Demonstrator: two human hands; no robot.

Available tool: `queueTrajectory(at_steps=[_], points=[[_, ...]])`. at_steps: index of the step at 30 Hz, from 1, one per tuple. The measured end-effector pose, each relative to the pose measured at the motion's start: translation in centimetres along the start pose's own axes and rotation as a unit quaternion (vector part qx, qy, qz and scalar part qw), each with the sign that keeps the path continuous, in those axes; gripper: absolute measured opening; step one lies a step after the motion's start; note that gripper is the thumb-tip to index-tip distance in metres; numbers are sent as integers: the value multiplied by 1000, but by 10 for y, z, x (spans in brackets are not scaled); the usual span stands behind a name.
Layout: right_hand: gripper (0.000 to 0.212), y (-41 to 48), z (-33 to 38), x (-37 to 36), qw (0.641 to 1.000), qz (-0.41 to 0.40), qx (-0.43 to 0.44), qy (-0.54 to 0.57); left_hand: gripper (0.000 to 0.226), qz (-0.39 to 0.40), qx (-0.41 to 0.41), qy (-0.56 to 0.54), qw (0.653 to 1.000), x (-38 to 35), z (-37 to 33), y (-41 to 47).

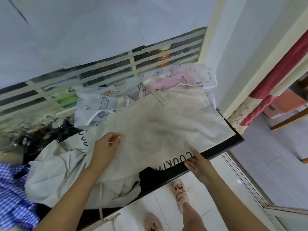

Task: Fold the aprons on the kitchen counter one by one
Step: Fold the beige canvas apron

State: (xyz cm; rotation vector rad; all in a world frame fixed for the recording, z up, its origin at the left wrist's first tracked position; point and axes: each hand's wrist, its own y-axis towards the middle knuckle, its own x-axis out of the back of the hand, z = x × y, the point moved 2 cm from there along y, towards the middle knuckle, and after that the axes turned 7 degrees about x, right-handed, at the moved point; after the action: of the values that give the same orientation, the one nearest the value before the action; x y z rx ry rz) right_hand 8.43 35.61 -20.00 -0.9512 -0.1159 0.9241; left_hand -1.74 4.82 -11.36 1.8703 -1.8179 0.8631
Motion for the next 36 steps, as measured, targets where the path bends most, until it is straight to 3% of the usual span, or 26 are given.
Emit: queueTrajectory(at_steps=[3, 7, 11, 15, 17, 21, 24, 25, 28, 31, 33, 36], points=[[56, -8, -27, -17, 999, 17, -22, 26, 11, -45, 21, 31, 998, 29, 27, -25], [49, -9, -30, -24, 999, 11, 1, 34, 35, -44, 61, 79, 994, 56, 61, -50], [16, -8, -21, -27, 999, -21, 23, 31, 43, -3, 123, 71, 990, 64, 88, -71], [14, -9, -22, -31, 998, -48, 20, 22, 29, 120, 242, 11, 963, 50, 115, -95], [15, -8, -22, -30, 998, -57, 13, 26, 11, 154, 287, -59, 944, 44, 121, -104], [14, -3, -24, -26, 997, -64, -1, 42, 38, 105, 268, -250, 925, 36, 110, -108], [14, -2, -22, -26, 997, -63, 0, 44, 8, 57, 243, -266, 931, 33, 93, -109], [15, -3, -22, -27, 997, -61, 0, 40, 2, 48, 250, -305, 918, 32, 89, -109], [15, -6, -20, -29, 998, -63, -1, 30, 12, 65, 276, -505, 815, 26, 79, -106], [15, -6, -19, -27, 998, -58, -7, 29, 21, 63, 301, -576, 757, 17, 77, -105], [14, -6, -18, -26, 998, -54, -6, 34, 22, 94, 276, -535, 793, 15, 75, -110], [12, -6, -20, -24, 998, -45, 4, 35, 29, 158, 211, -323, 909, 5, 76, -122]])
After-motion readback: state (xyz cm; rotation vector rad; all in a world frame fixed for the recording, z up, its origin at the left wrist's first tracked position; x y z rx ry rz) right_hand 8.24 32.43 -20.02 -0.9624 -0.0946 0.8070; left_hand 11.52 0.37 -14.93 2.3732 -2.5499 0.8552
